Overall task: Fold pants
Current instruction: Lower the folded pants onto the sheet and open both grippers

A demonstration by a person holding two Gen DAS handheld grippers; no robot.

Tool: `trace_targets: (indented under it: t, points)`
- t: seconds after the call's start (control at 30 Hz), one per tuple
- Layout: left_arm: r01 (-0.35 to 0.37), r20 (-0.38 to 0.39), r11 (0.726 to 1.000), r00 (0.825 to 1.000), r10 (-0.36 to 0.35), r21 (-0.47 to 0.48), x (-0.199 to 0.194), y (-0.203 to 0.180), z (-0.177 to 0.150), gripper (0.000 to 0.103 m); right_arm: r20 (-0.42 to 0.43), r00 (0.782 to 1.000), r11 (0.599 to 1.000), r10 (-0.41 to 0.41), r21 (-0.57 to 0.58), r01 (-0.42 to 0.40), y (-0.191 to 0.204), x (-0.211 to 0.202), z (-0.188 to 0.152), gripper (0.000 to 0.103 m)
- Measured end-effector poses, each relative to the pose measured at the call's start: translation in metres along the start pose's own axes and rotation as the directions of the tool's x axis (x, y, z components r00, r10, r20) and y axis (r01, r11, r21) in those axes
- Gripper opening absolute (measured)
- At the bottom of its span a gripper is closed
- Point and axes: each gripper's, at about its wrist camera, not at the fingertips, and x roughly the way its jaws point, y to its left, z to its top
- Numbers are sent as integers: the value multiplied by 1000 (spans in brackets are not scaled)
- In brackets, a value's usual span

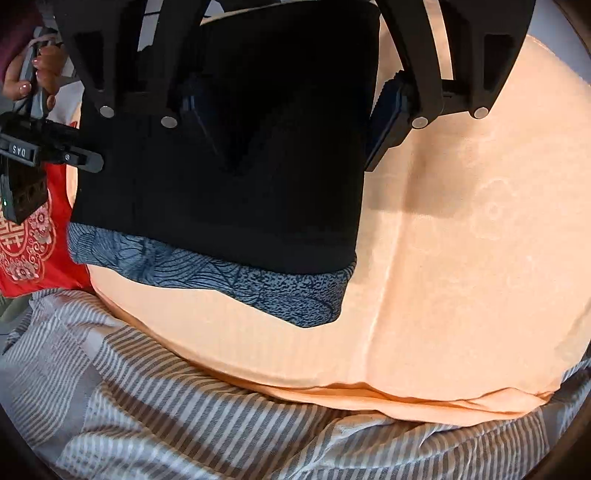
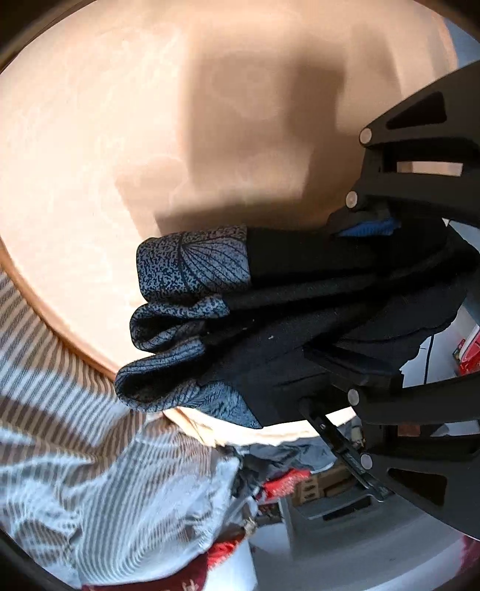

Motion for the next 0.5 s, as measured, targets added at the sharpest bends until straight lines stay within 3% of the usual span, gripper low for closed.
trace_targets:
  t: [0.07,0.17,0.3,0.4,0.43,0.47,0.5]
  points:
    - [-21,23,1000,1000,21,13,-8,-2,-1,81,12,998,998,-54,-11,54,9,-2,-1,61]
    - [-77,37,996,996,76,35,-16,-7,-3,82,32,991,991,-133,-10,134,14,-8,-5,64]
    - [-175,50,983,984,172,61,-25,-18,-7,82,87,967,971,-240,25,239,17,-25,-16,65]
    - [-199,77,976,978,192,92,-37,-31,-10,82,155,945,957,-287,4,290,27,-44,-27,63]
    - [-202,81,974,977,195,98,-40,-35,-11,82,177,935,950,-306,-13,313,32,-48,-30,60]
    - [-205,84,973,977,196,109,-42,-39,-12,82,200,926,942,-321,-39,334,38,-52,-35,42]
    - [-206,83,972,977,197,117,-43,-43,-13,82,213,920,935,-330,-61,349,44,-54,-39,31]
